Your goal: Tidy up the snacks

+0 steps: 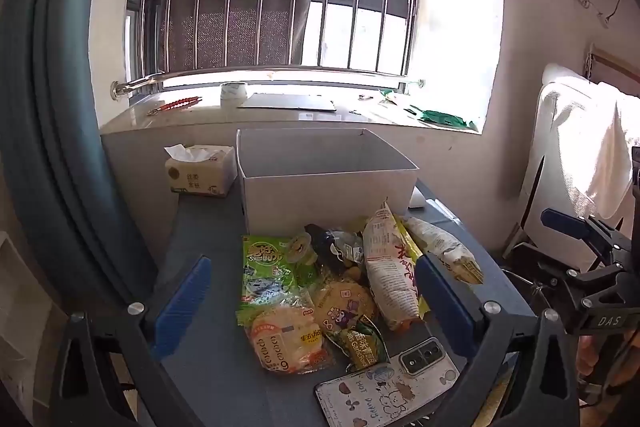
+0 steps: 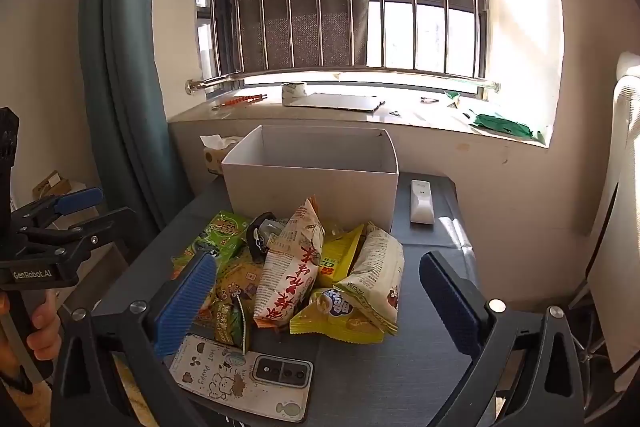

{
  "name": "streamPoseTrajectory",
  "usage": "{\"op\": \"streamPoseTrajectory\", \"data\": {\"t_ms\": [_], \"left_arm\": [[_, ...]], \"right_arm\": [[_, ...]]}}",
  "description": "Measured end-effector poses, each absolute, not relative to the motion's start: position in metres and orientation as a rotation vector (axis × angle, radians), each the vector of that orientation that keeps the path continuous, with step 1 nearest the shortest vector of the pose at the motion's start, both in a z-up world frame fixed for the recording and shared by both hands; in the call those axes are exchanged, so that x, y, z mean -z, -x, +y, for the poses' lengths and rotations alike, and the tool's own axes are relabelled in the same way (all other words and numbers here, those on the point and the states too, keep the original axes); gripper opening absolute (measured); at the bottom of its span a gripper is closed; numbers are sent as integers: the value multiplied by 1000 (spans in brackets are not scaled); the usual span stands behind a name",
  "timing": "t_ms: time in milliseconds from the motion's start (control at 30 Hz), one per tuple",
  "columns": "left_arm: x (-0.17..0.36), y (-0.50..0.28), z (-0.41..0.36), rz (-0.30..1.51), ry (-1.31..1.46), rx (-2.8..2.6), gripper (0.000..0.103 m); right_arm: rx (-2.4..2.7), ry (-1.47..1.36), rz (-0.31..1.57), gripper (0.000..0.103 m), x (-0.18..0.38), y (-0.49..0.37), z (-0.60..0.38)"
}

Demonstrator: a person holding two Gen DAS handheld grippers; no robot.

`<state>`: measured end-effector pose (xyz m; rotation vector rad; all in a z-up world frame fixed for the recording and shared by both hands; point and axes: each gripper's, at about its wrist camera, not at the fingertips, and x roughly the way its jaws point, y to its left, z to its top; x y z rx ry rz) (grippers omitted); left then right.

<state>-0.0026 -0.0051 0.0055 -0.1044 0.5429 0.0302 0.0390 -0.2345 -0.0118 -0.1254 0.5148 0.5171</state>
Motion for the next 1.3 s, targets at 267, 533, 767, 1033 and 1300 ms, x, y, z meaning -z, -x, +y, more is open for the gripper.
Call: {"op": "streamPoseTrajectory", "data": {"t_ms": [267,533,767,1033,1300], "left_arm": [[-4,3,-4,549,107,-29,103],[-3,3,-3,550,111,-28,103],[-4,3,-2,556,116,-27,103],[-4,2,-3,557,110,-30,103],[-3,2,-3,560,116,-32,103]], "right_arm": [[-524,120,523,103,12,-40,-234],[-524,121,525,103,12,-39,-234],[-524,121,525,103,13,-39,-234],[-527,118,530,103,13,-37,-235],[-528,120,533,103,12,-38,-235]]}}
